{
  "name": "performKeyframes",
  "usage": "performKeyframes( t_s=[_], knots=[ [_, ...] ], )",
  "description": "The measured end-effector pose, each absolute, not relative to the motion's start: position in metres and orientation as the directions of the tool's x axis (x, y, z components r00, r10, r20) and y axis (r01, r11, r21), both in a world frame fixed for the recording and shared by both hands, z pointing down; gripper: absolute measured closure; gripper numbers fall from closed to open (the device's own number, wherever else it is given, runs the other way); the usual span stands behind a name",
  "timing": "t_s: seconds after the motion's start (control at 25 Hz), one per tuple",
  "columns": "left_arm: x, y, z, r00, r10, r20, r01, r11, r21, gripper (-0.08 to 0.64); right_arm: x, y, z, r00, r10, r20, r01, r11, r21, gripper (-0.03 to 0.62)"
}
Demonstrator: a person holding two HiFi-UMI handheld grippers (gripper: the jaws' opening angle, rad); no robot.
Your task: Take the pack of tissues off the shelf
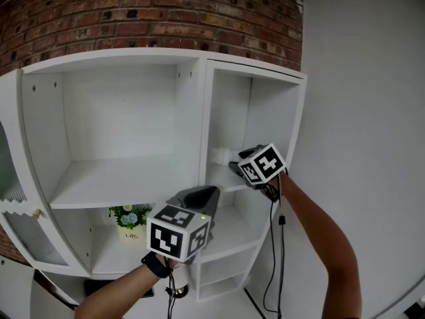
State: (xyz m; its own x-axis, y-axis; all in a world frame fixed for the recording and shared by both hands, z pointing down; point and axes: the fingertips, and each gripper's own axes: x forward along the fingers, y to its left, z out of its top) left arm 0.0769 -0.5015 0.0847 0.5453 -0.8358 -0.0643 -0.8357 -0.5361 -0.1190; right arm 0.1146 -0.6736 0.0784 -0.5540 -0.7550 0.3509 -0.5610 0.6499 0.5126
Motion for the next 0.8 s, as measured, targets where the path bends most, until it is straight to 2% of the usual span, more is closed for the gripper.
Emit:
performKeyframes(
  t_s=[0.8],
  knots=[
    [0.065,-0.497,0.09,0.538,-0.841,-0.063,-0.841,-0.53,-0.109,0.543,0.113,-0.675,0.089,-0.484,-0.776,0.405,-0.497,0.625,0.603,0.561]
  ],
)
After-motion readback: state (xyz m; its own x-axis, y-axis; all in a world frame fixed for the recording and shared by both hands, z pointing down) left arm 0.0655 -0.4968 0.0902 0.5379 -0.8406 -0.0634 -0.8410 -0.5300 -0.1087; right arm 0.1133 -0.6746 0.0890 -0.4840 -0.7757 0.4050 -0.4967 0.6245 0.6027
